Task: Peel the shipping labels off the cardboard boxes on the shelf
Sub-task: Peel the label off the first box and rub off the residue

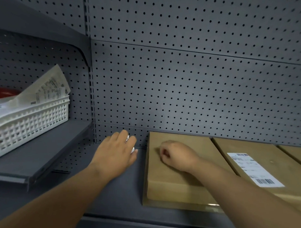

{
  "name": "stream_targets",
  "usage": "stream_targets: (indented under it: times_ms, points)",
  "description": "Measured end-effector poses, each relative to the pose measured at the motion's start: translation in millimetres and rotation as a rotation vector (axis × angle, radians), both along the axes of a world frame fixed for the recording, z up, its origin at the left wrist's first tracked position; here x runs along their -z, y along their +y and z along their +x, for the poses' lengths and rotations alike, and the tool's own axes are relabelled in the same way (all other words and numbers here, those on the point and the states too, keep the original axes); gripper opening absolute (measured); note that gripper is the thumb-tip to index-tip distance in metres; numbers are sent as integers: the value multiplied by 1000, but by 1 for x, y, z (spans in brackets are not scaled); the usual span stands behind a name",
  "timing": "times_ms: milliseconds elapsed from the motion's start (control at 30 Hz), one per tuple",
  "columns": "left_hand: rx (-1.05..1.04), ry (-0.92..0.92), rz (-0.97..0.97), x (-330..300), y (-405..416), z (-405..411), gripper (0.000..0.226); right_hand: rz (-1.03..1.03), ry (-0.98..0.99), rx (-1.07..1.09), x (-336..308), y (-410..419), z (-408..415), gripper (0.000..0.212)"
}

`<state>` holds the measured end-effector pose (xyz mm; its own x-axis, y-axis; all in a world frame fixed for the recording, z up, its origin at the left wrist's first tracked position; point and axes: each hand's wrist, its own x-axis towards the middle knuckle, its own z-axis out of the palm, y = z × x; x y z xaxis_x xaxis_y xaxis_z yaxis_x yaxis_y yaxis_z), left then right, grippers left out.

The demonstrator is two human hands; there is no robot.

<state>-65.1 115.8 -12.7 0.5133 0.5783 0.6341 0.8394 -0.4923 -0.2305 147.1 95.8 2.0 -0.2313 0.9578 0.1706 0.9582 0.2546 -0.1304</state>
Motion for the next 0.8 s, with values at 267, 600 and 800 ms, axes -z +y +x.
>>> stream_targets:
  times_ms: [267,600,800]
  points:
    - [15,-12,-36,-16,-13,13,30,1,25,-138,0,-46,-24,14]
    - [28,-70,-40,-51,-51,76,24,124,32,359,-30,-77,120,15]
    - [41,-79,-103,-65,-91,169,28,229,110,363,-51,-120,179,13]
